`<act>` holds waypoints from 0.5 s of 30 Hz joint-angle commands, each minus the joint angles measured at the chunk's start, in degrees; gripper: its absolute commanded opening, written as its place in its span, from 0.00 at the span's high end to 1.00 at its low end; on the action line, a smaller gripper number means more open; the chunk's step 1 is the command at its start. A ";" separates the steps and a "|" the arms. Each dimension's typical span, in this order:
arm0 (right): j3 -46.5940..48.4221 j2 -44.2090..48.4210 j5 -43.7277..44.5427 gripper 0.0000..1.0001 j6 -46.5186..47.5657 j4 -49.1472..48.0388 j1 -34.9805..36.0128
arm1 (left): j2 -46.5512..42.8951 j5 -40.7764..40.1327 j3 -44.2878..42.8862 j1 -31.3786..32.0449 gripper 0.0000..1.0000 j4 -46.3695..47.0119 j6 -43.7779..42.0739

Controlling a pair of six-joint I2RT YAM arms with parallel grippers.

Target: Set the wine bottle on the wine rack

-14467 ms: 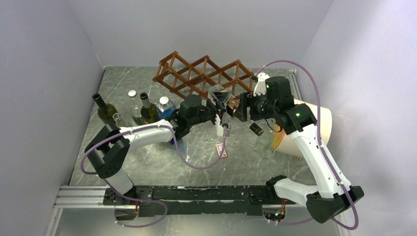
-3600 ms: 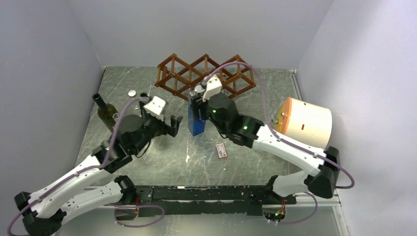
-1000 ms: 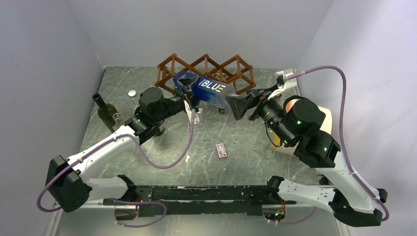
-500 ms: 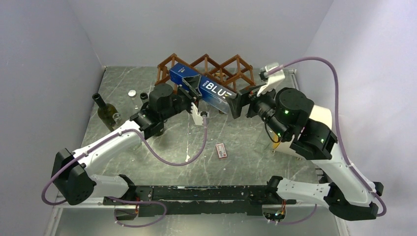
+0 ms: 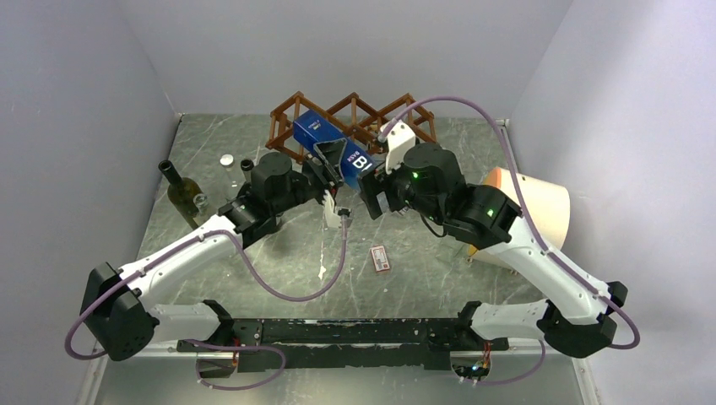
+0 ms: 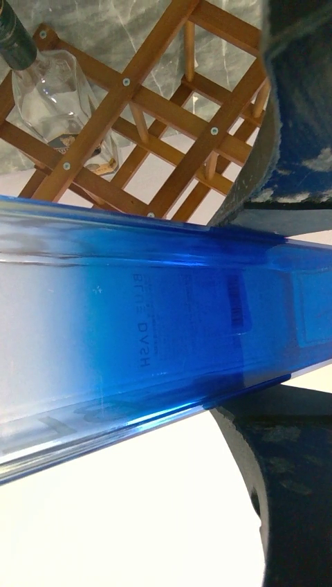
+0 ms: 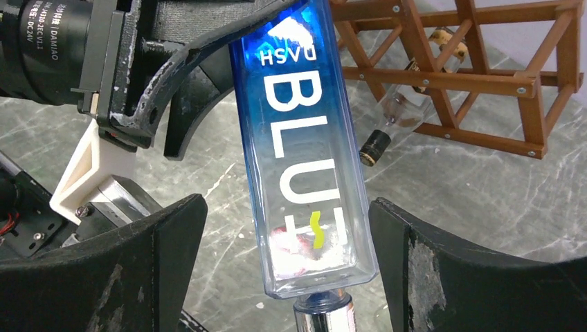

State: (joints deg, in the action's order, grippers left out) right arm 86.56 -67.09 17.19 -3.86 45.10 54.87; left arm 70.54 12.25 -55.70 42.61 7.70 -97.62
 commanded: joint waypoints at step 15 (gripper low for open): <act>-3.45 -3.64 -3.37 0.09 -2.91 0.33 -3.58 | -5.66 6.61 1.22 0.35 0.93 15.13 -2.34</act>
State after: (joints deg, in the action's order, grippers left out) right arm 83.96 -71.35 16.14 -5.63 45.58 52.21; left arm 68.14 15.97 -52.73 42.61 10.24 -99.09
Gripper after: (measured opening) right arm 0.921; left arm 0.670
